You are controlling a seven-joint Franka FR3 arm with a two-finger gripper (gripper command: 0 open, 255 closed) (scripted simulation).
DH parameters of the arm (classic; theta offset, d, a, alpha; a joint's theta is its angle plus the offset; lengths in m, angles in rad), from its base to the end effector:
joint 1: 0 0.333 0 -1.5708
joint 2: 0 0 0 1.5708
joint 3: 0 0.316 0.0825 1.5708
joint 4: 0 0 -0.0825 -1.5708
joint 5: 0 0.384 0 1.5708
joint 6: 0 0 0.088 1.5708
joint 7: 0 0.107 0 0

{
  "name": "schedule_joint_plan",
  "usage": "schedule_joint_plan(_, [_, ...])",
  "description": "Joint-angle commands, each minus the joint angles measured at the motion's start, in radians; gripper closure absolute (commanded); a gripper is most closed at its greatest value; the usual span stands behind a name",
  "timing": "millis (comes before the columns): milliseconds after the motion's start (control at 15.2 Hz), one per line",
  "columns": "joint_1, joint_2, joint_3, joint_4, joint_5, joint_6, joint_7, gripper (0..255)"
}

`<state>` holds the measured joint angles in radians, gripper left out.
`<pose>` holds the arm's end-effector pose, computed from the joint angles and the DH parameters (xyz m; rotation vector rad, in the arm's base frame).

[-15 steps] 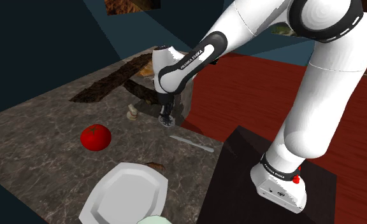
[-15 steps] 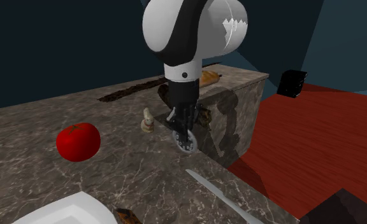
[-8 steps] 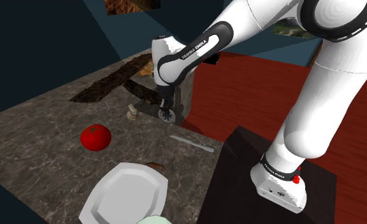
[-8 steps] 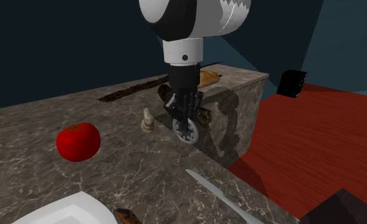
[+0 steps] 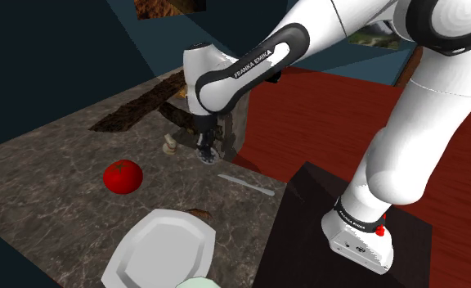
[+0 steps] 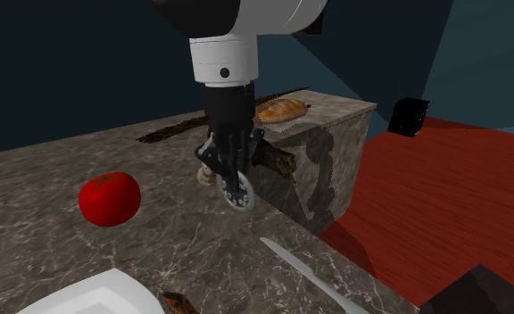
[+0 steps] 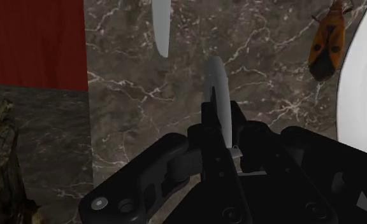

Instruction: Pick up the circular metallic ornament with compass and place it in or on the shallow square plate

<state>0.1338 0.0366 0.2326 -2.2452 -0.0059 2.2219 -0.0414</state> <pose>0.4858 0.1860 0.3461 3.0684 0.6406 -0.0921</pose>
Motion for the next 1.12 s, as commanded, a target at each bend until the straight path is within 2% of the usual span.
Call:
schedule_joint_plan(0, [0.027, -0.001, 0.025, 0.008, 0.003, -0.009, 0.052, 255])
schedule_joint_plan(528, [0.132, 0.029, 0.120, 0.057, 0.000, -0.028, 0.253, 255])
schedule_joint_plan(1056, [0.245, 0.122, 0.199, 0.180, -0.039, -0.065, 0.465, 255])
